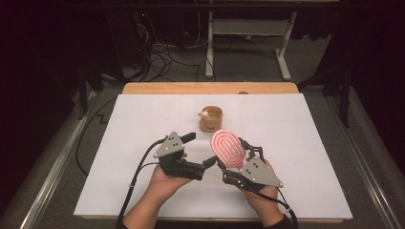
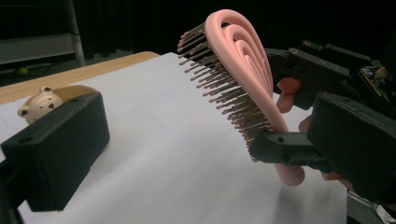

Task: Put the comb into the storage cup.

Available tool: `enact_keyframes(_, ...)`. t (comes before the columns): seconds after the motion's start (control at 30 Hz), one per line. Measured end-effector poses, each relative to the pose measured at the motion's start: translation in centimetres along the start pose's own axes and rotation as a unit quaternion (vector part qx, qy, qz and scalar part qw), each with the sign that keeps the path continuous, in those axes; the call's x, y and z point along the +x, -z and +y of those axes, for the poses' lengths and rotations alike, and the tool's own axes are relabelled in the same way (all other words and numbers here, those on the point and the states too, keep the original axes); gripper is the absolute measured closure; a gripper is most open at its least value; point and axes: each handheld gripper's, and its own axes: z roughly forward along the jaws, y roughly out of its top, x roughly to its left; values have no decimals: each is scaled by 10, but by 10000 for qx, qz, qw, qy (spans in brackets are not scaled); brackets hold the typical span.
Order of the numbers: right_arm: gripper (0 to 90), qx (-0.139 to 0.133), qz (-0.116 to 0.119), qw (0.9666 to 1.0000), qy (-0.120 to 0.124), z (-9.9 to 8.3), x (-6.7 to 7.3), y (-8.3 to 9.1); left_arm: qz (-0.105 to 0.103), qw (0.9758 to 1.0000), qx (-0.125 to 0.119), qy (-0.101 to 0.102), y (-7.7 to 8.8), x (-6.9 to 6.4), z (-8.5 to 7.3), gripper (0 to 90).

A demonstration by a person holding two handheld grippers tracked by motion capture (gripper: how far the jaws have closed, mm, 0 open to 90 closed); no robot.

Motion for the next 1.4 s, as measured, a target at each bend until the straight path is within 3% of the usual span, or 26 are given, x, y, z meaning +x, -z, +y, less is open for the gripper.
enact_keyframes(0.97,203,-60,237,9990,371,5,25,-2,-199,9997,156,53,-7,-5,-2,0)
enact_keyframes(1.4,203,-107,278,9987,421,6,26,-2,-311,9989,248,244,-9,0,-6,0)
